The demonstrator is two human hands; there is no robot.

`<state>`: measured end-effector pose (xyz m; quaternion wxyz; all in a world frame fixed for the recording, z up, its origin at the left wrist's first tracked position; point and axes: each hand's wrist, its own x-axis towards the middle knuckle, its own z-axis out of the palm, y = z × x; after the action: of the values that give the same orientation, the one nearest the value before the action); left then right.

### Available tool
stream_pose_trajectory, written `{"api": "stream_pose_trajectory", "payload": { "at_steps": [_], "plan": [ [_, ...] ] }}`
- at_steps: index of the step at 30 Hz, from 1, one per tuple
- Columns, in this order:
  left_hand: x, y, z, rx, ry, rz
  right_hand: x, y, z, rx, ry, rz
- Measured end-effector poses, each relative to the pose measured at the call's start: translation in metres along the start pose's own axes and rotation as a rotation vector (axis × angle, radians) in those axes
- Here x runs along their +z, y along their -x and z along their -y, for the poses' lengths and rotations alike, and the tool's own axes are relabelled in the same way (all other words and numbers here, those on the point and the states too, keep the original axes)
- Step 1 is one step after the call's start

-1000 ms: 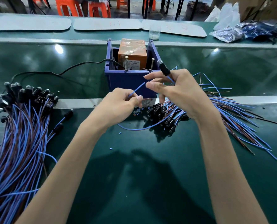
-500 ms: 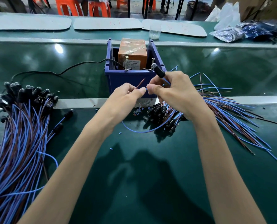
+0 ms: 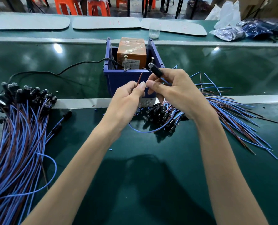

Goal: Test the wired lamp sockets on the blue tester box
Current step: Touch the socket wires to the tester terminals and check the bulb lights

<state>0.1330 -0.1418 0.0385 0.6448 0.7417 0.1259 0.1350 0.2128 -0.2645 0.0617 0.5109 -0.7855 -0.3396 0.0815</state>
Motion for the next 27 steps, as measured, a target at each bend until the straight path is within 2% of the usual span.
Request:
{"api": "stream_pose_trajectory", "payload": {
  "at_steps": [7,13,20,27],
  "plan": [
    [0.003,0.005,-0.008,-0.008,0.176,0.000,0.016,-0.003,0.001,0.058,-0.164,0.044],
    [0.003,0.003,-0.003,-0.090,0.319,-0.076,0.035,-0.006,-0.003,0.098,-0.240,0.019],
    [0.009,-0.001,0.002,-0.219,0.562,0.001,0.040,-0.008,-0.008,0.213,-0.270,-0.040],
    [0.012,0.001,0.002,-0.269,0.723,0.015,0.041,-0.008,-0.007,0.265,-0.318,-0.063]
  ]
}}
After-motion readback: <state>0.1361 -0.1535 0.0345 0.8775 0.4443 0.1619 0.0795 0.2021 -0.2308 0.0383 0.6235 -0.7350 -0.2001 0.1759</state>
